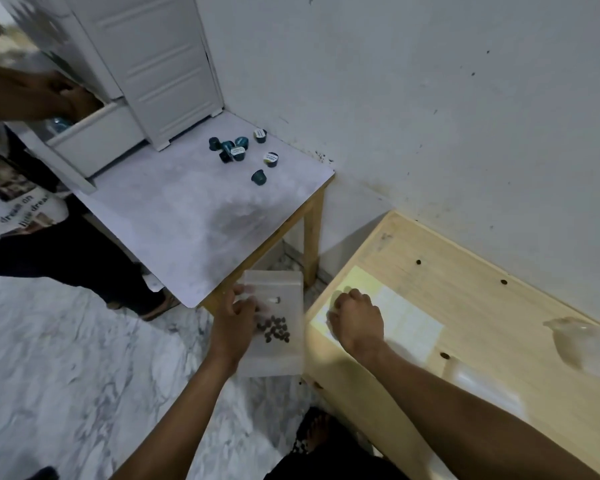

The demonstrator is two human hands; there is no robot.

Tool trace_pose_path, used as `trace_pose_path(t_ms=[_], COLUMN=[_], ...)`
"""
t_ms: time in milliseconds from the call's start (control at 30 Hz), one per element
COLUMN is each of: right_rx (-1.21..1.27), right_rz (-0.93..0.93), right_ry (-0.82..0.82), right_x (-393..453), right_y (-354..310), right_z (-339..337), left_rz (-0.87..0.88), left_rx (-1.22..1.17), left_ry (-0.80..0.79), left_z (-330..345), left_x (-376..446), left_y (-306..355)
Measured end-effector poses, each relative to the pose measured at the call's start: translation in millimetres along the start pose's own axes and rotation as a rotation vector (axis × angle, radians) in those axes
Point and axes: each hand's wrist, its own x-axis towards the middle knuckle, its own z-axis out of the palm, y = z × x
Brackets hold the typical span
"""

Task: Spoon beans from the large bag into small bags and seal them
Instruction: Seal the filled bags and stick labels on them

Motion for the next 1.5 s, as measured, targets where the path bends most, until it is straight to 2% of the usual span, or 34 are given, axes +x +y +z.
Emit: trace_pose_path(t_ms=[167,367,633,733,833,1000,1100,1200,1333,1500], right_rx=[0.003,-0.030,-0.073,0.063,0.304,0.695,0.800,0.815,0.650,0.493], right_rz=[0.037,-0.246,-0.403,-0.368,-0.231,0.005,0.076,0.035,-0.091,-0.111], right_ry=[-0.027,-0.057,-0.074,-0.098,-0.061,0.125,0.258,0.306,0.271,0.308], right_x=[4.9,11.1,20.7,19.3,13.0,-8.8,-24.7,-43.2,-59.6,-70.2], right_y=[-4.3,1.2,12.5,15.1,31.0,70.0,89.2,101.1,109.7,129.6], right_z=[1.3,2.4,-8.5,-18.2,-27.0,-50.1,-71.7,-99.7,-132.7,-150.6], left_rz=[0.015,0.030,0.051,0.062,0.085,0.153,0.189,0.223,0.361,0.410], left_rx=[-0.040,-0.011,0.002,0.024,0.083,0.153,0.079,0.081,0.213,0.170], left_ry=[-0.013,-0.034,-0.033,-0.035,-0.053,-0.130,-0.269,-0.380,-0.440,-0.557], left_z=[2.2,6.5,11.1,17.8,29.0,66.6,97.6,129.9,173.0,208.2], left_x=[4.1,4.5,1.3,0.8,1.2,-2.8,-9.6,-19.3,-34.0,-46.6], left_y=[4.8,7.6,12.6,16.8,21.3,38.5,48.4,56.6,66.8,74.3])
